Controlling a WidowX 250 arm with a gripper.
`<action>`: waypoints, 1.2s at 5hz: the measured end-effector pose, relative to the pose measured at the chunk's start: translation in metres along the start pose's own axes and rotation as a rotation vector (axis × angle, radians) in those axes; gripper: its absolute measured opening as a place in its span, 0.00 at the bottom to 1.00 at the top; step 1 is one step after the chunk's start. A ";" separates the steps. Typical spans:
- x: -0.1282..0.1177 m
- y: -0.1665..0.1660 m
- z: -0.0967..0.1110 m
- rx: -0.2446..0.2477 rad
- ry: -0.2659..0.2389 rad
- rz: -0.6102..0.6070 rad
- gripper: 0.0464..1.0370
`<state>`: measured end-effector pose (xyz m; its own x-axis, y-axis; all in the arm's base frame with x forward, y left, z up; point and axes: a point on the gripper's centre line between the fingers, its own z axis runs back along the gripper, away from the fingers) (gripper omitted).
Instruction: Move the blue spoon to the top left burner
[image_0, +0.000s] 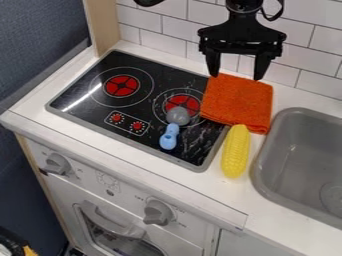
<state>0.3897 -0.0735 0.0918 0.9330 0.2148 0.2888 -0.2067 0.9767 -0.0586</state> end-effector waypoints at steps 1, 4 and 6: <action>-0.007 0.002 -0.013 0.015 0.035 0.000 0.96; -0.034 0.033 0.000 0.050 0.037 0.049 0.96; -0.066 0.055 -0.016 0.063 0.125 0.072 0.96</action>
<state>0.3212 -0.0343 0.0545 0.9437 0.2870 0.1644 -0.2887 0.9573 -0.0140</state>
